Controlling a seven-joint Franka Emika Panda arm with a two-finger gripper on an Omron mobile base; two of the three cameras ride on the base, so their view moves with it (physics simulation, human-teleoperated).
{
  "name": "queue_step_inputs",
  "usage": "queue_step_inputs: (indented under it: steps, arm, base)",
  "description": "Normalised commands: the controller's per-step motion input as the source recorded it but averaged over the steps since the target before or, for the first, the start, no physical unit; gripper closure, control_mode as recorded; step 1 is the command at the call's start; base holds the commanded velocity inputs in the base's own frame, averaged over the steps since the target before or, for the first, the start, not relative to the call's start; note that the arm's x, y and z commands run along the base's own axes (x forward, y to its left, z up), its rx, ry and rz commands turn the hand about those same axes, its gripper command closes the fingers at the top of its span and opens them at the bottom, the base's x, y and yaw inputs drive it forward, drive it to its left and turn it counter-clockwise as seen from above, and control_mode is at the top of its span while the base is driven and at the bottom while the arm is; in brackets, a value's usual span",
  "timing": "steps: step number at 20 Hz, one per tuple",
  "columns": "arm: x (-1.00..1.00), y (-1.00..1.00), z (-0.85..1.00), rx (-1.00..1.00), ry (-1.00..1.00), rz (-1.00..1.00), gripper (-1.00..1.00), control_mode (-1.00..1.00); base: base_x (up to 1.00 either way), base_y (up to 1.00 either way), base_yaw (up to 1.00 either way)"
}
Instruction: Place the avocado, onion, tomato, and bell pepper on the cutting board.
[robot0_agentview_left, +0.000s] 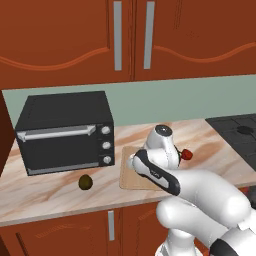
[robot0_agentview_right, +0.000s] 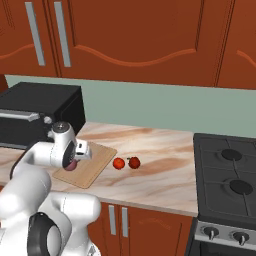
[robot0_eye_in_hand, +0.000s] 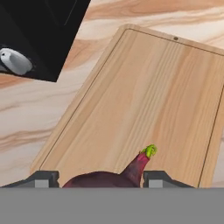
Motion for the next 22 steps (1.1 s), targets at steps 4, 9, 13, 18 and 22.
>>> queue_step_inputs:
  steps: [4, 9, 13, 18, 22]
  arm:
    - [0.02, 0.02, -0.16, 0.00, 0.05, 0.00, 1.00, -1.00]
    - [0.11, 0.04, -0.26, 0.00, 0.06, 0.00, 1.00, -1.00]
    - [0.11, 0.08, -0.23, 0.00, 0.04, 0.00, 1.00, -1.00]
    - [0.01, 0.06, -0.21, 0.00, 0.01, 0.00, -1.00, -1.00]
    - [0.00, 0.00, -0.05, 0.00, 0.00, 0.00, -1.00, -1.00]
  base:
    - [0.00, 0.00, 0.00]
    - [0.00, 0.00, 0.00]
    - [0.00, 0.00, 0.00]
    - [0.00, 0.00, 0.00]
    - [0.00, 0.00, 0.00]
